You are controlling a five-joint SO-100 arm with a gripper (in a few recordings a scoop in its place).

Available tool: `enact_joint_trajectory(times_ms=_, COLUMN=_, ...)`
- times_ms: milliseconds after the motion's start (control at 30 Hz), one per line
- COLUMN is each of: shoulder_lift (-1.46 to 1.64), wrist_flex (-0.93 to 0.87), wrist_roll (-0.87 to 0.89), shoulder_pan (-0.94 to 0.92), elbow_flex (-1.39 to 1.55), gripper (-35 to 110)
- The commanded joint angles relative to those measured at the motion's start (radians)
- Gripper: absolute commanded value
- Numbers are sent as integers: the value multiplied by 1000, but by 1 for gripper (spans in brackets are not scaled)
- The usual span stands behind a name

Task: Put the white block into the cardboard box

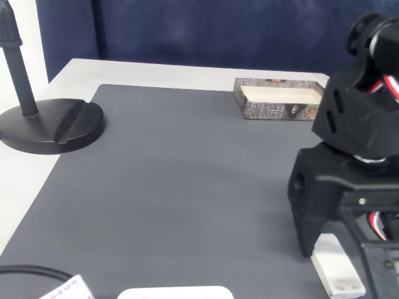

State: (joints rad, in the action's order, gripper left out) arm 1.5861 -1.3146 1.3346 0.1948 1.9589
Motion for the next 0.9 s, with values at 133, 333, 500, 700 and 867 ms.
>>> enact_joint_trajectory(times_ms=133, shoulder_lift=2, wrist_flex=41, wrist_roll=14, shoulder_pan=-8, elbow_flex=12, gripper=42)
enact_joint_trajectory(times_ms=333, shoulder_lift=-23, wrist_flex=44, wrist_roll=-3, shoulder_pan=-2, elbow_flex=5, gripper=40)
enact_joint_trajectory(times_ms=500, shoulder_lift=-28, wrist_flex=80, wrist_roll=-12, shoulder_pan=-2, elbow_flex=8, gripper=37)
enact_joint_trajectory(times_ms=700, shoulder_lift=-34, wrist_flex=91, wrist_roll=-21, shoulder_pan=0, elbow_flex=12, gripper=37)
enact_joint_trajectory(times_ms=867, shoulder_lift=-40, wrist_flex=61, wrist_roll=-35, shoulder_pan=2, elbow_flex=12, gripper=35)
